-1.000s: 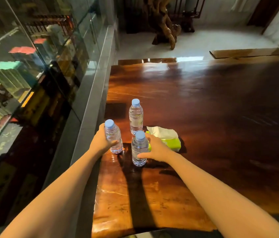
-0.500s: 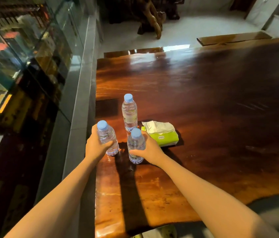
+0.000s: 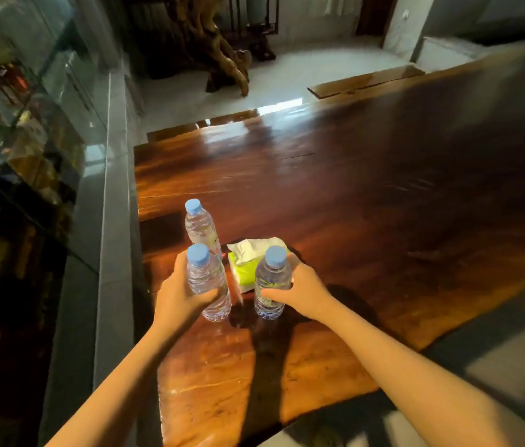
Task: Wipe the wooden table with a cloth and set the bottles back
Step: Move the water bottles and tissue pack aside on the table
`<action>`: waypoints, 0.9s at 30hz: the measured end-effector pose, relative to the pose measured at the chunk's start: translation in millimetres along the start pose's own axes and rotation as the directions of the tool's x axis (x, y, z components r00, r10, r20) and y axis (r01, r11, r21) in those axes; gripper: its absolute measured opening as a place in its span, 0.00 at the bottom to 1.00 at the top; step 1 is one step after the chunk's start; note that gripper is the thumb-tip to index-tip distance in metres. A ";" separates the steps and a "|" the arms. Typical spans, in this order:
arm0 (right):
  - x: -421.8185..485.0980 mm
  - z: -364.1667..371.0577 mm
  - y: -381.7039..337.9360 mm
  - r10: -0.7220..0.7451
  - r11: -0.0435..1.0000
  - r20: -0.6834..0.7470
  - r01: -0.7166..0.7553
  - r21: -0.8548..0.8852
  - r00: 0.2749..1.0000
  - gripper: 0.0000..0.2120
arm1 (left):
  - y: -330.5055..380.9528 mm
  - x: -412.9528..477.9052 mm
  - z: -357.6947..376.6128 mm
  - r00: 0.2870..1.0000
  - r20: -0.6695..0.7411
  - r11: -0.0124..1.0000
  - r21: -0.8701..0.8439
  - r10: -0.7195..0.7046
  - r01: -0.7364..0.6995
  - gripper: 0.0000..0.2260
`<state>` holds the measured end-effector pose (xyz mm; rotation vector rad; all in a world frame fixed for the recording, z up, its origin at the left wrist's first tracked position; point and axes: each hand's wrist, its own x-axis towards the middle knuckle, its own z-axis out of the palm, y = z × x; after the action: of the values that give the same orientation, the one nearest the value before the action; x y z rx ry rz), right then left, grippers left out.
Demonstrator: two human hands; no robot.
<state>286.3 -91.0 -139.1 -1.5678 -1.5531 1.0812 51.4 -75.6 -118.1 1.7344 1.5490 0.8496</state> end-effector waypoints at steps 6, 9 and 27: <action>-19.7 -74.3 28.4 0.051 0.998 -0.137 -0.045 0.043 0.989 0.26 | 60.4 16.5 58.8 0.990 0.086 0.994 -0.006 0.108 -0.108 0.28; -27.3 -120.1 51.6 0.083 0.996 -0.218 -0.078 0.035 0.972 0.27 | 90.3 28.2 102.3 0.978 0.147 0.989 -0.019 0.149 -0.148 0.28; -29.5 -366.2 209.1 0.275 0.952 -0.652 -0.295 0.081 0.707 0.34 | 226.7 108.0 371.6 0.881 0.444 0.986 -0.098 0.165 -0.135 0.28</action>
<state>708.0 -101.1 -165.6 -1.9747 -0.8570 0.5333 493.8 -6.1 -142.4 1.8591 1.0774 0.5073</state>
